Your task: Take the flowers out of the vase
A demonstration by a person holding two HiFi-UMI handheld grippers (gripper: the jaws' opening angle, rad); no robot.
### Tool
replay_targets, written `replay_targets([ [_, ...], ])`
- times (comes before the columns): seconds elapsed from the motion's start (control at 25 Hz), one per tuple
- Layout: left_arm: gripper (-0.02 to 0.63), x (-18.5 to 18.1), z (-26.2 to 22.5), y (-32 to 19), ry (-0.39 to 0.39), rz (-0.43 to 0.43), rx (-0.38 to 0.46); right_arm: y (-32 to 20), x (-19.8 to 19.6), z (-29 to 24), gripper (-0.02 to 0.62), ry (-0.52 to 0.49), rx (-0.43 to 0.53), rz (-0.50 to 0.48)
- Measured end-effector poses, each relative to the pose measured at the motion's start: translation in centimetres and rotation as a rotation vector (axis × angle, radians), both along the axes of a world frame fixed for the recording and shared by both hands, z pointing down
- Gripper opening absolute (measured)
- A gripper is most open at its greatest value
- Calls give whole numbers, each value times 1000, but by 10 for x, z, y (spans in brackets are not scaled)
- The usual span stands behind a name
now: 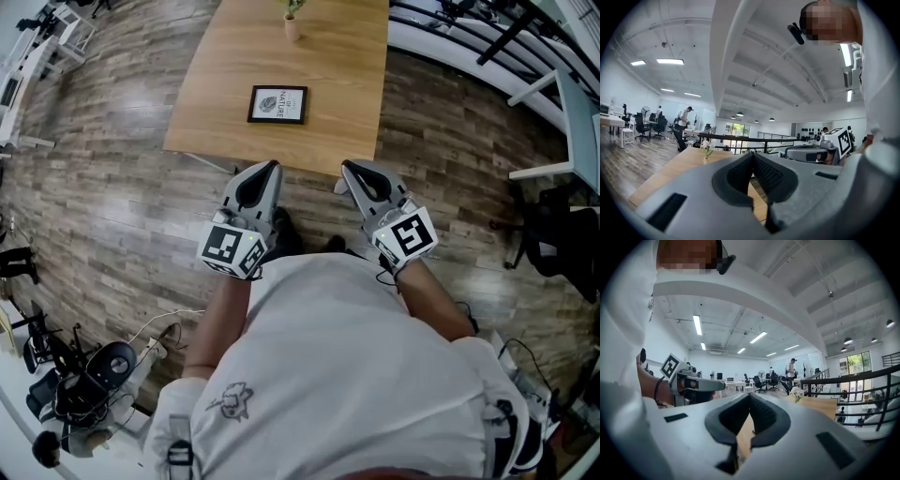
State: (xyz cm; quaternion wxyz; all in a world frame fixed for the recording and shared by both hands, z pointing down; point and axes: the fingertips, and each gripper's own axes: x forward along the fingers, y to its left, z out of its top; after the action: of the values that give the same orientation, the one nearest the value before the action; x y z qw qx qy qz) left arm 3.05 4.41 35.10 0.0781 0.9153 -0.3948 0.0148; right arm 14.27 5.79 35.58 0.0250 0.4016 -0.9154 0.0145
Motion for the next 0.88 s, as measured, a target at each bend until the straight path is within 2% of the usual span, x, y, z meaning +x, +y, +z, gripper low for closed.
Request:
replay_targets([
  [0.32,5,-32,-3,-64,23,41,20,-56,-37,-5,5,30,6,21],
  [0.52,5,-56,-11,-99,54,121,11,-92,-70,-7,5,66,2,52],
  [0.68,5,-82,-11,-120,46,168,11,-114,-101,-5,5,88,-12,67],
  [0.88,5,-104,-1,-140,44,197,-10,-133,-119,2,5,93,-37,100],
])
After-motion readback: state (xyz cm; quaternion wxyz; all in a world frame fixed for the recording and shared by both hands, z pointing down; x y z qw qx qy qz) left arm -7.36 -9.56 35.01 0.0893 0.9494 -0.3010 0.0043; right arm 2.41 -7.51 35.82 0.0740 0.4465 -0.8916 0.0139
